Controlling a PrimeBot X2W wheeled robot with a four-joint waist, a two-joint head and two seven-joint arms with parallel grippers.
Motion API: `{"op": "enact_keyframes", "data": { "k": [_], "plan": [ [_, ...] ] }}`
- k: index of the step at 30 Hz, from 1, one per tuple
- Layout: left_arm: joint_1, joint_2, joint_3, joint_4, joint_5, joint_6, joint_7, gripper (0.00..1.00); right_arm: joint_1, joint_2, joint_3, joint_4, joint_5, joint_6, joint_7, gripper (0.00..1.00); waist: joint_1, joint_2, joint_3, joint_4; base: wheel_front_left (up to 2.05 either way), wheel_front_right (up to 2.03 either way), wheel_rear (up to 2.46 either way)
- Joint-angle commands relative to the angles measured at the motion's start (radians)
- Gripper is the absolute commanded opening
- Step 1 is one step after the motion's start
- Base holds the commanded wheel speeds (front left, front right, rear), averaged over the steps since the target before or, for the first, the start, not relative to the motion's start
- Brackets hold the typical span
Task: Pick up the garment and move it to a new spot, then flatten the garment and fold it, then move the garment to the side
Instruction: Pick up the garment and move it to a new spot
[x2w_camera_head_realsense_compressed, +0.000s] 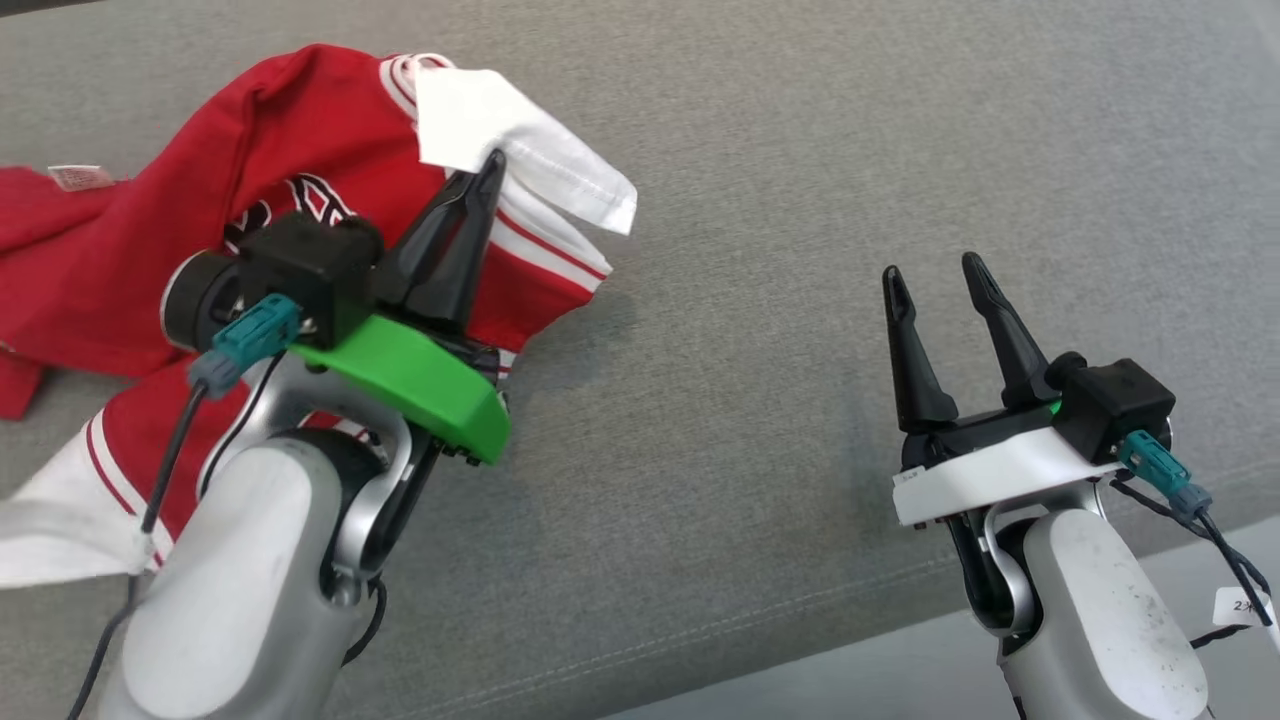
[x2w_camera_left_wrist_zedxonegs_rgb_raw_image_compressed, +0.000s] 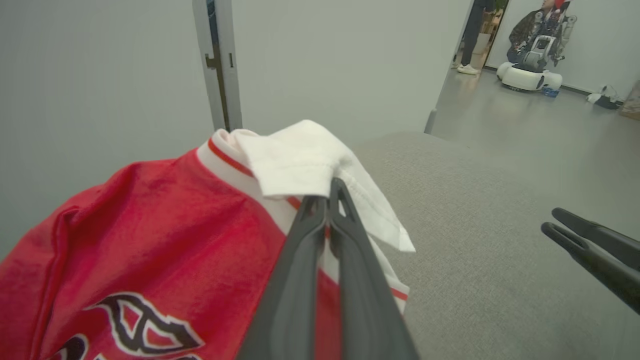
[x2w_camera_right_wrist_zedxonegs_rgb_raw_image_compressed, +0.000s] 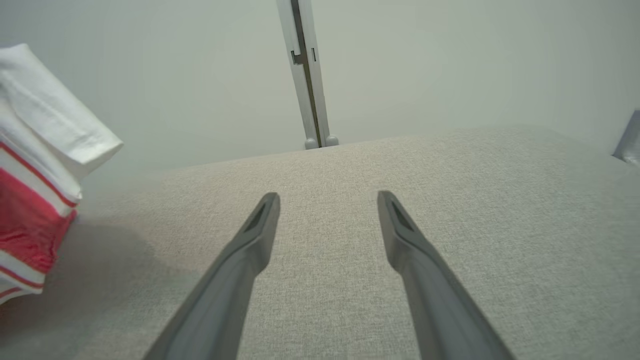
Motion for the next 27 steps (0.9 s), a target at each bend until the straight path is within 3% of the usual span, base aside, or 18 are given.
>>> {"op": "enact_keyframes", "data": {
  "k": [1, 7, 13, 19, 24, 25, 26, 27],
  "plan": [
    [-0.029, -0.012, -0.007, 0.022, 0.001, -0.008, 0.0, 0.0, -0.009, -0.002, 0.002, -0.005, 0.009, 0.0, -0.003, 1.0, 0.0, -0.0001, 0.031, -0.082, 0.0, 0.0, 0.0],
    [-0.158, -0.072, -0.067, 0.174, 0.023, -0.042, -0.004, 0.0, 0.01, -0.002, 0.007, -0.015, 0.068, 0.0, -0.004, 1.0, 0.0, -0.0001, 0.069, -0.236, 0.0, 0.0, 0.0],
    [-0.248, -0.092, -0.077, 0.283, 0.034, -0.057, -0.014, 0.0, 0.018, -0.001, 0.023, -0.016, 0.115, 0.0, -0.004, 1.0, 0.0, -0.0001, 0.093, -0.342, 0.0, 0.0, 0.0],
    [-0.308, -0.102, -0.078, 0.403, 0.033, -0.065, -0.022, 0.0, 0.033, -0.001, 0.041, -0.013, 0.15, 0.0, -0.004, 1.0, 0.0, -0.0001, 0.111, -0.422, 0.0, 0.0, 0.0],
    [-0.337, -0.129, -0.087, 0.522, 0.007, -0.081, -0.036, 0.0, 0.046, -0.001, 0.026, -0.02, 0.161, 0.0, -0.004, 1.0, 0.0, -0.0001, 0.124, -0.431, 0.0, 0.0, 0.0],
    [-0.34, -0.131, -0.089, 0.548, 0.006, -0.083, -0.038, 0.33, 0.048, -0.001, 0.024, -0.022, 0.162, 0.0, -0.004, 1.0, 0.0, -0.0001, 0.126, -0.431, 0.0, 0.0, 0.0],
    [-0.345, -0.134, -0.088, 0.57, 0.004, -0.083, -0.046, 0.93, 0.05, -0.001, 0.022, -0.021, 0.165, 0.0, -0.004, 1.0, 0.0, -0.0001, 0.128, -0.431, 0.0, 0.0, 0.0],
    [-0.353, -0.138, -0.085, 0.589, 0.005, -0.08, -0.059, 1.0, 0.051, -0.002, 0.021, -0.021, 0.168, 0.0, -0.004, 1.0, 0.0, -0.0001, 0.13, -0.43, 0.0, 0.0, 0.0]
  ]
}}
